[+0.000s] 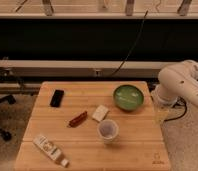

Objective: Move the arm in a circular motion

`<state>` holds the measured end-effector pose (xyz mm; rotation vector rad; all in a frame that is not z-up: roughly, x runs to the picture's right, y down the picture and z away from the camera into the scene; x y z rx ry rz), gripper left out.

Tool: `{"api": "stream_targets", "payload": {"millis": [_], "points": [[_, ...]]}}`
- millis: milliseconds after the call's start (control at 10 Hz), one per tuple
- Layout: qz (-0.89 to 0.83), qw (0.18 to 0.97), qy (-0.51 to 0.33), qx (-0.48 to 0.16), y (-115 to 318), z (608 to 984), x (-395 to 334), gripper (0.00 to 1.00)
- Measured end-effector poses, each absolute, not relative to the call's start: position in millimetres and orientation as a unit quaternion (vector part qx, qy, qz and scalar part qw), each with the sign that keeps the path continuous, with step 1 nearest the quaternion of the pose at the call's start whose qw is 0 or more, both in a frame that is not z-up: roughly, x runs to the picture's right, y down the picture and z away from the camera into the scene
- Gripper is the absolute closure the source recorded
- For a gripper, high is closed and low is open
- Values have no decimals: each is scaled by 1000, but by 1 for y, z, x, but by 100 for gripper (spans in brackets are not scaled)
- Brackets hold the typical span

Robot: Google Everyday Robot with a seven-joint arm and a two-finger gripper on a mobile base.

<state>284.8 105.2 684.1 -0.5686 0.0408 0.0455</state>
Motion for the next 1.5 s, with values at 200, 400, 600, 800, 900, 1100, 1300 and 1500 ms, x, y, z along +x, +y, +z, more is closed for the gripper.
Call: {"api": "stream_targets", "payload": {"millis": [200,400,600,800,900,1100,1300,1500], "points": [[17,960,22,-280,103,685,279,20],[5,959,17,-283,99,686,246,20],[-5,959,15,-284,95,688,210,20],[-21,958,12,-285,82,697,187,20],[-18,958,14,-285,72,707,185,20],[-11,959,18,-283,42,732,187,20],[-16,959,18,-284,23,747,179,20],[-19,958,21,-286,8,761,174,20]]}}
